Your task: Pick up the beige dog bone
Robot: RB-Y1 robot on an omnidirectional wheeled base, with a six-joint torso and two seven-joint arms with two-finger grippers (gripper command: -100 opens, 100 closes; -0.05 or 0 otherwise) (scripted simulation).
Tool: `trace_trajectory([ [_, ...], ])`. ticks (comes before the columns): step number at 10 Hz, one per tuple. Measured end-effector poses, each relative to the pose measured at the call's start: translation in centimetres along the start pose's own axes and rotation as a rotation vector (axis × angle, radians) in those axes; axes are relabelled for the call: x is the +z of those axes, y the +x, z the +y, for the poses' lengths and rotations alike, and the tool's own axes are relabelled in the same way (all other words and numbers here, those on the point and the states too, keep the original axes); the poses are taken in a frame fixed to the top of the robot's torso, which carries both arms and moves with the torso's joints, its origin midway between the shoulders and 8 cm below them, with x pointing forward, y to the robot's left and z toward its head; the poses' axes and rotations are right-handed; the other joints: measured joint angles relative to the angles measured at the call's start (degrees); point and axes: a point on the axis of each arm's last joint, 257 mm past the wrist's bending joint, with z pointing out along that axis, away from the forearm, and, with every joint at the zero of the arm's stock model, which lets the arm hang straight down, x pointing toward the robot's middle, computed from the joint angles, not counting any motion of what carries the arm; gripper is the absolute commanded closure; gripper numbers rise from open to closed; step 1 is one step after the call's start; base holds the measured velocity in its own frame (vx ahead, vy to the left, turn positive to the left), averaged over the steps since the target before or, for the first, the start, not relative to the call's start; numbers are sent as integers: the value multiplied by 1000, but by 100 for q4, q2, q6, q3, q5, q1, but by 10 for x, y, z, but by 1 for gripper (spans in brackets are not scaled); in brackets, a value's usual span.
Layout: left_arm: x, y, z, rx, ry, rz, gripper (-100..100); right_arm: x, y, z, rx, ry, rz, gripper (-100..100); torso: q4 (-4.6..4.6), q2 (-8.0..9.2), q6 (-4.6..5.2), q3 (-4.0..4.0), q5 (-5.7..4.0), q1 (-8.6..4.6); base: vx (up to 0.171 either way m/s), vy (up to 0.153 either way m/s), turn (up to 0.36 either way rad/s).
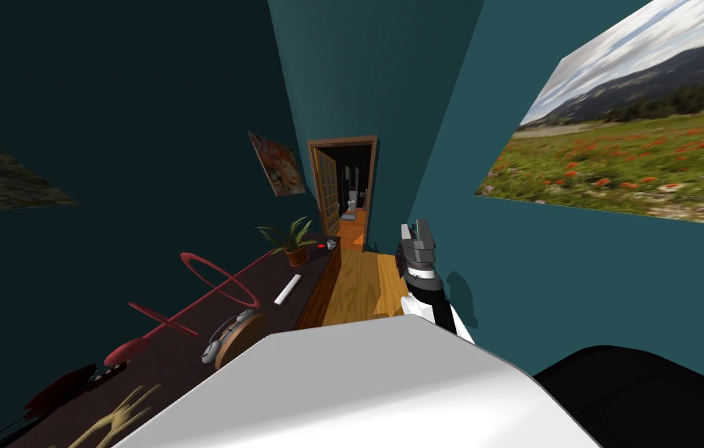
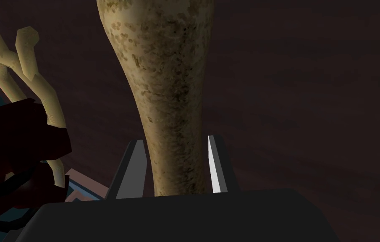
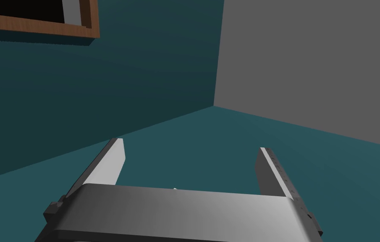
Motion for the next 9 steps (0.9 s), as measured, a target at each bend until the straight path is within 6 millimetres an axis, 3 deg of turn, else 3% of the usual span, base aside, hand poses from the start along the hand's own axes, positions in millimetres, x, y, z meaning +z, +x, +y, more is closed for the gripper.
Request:
trace_trajectory([
  [8,-26,-10,20,-57,0,-27,100,0,0,0,0,0,0,0,4,4,-6,4,-7,-9,-17,19,-55],
  [9,-26,-10,20,-61,0,-27,0,0,0,0,0,0,0,0,4,1,-7,3,-7,-11,0,0,0],
])
